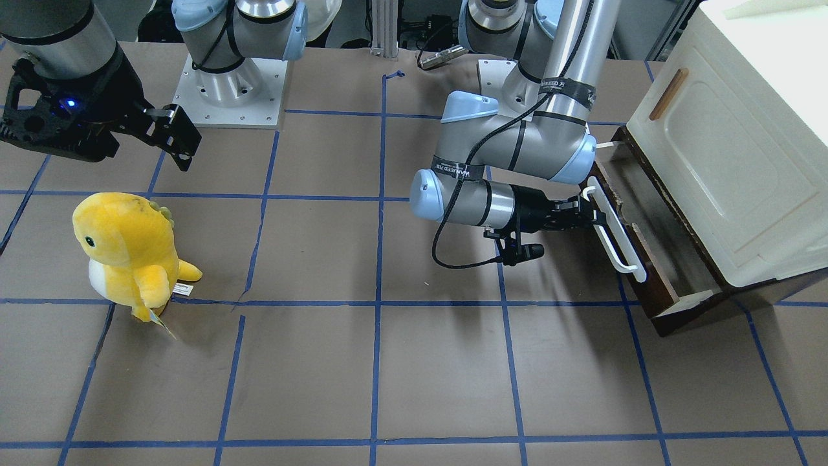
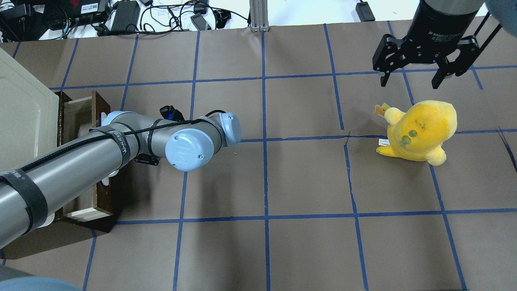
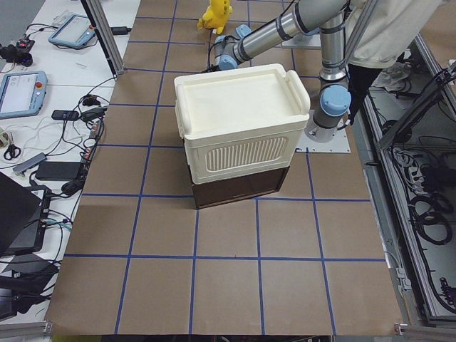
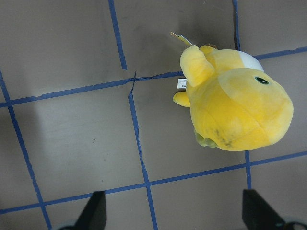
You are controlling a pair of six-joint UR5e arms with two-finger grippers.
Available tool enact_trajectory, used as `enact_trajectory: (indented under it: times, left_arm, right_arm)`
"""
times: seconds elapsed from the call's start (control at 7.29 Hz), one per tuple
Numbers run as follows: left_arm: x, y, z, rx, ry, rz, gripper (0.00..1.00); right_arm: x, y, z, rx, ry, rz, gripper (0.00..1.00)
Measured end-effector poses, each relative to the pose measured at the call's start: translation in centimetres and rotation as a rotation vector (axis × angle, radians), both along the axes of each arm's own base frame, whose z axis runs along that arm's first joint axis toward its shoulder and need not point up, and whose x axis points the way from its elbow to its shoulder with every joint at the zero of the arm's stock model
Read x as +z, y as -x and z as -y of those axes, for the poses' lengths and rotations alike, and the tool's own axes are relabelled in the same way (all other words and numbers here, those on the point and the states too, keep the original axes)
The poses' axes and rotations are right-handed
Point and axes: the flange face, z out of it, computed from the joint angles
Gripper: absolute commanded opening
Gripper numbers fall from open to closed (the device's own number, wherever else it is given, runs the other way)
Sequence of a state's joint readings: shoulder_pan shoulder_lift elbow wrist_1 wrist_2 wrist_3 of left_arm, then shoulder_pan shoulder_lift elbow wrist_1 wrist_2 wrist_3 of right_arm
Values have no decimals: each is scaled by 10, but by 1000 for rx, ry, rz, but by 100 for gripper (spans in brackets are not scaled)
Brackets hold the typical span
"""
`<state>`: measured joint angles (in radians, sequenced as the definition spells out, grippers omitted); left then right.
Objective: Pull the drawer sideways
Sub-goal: 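Pull the drawer handle outward away from the cabinet with the left gripper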
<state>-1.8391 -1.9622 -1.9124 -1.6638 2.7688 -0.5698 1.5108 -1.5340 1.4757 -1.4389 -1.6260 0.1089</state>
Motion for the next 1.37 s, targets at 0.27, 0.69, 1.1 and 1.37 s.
enact_trajectory:
  times: [0.27, 0.69, 1.1, 1.37]
  left_arm:
    - [6, 2, 9, -4, 5, -3, 24]
    - [5, 3, 14, -1, -1, -8, 24]
    - [1, 8, 10, -2, -7, -13, 23]
    - [1, 16, 6, -15, -7, -17, 23]
  right_arm:
    - [0, 0, 0, -1, -1, 0, 100]
    - [0, 0, 0, 0, 0, 0, 100]
    - [0, 0, 0, 0, 0, 0, 100]
    - [0, 0, 0, 0, 0, 0, 100]
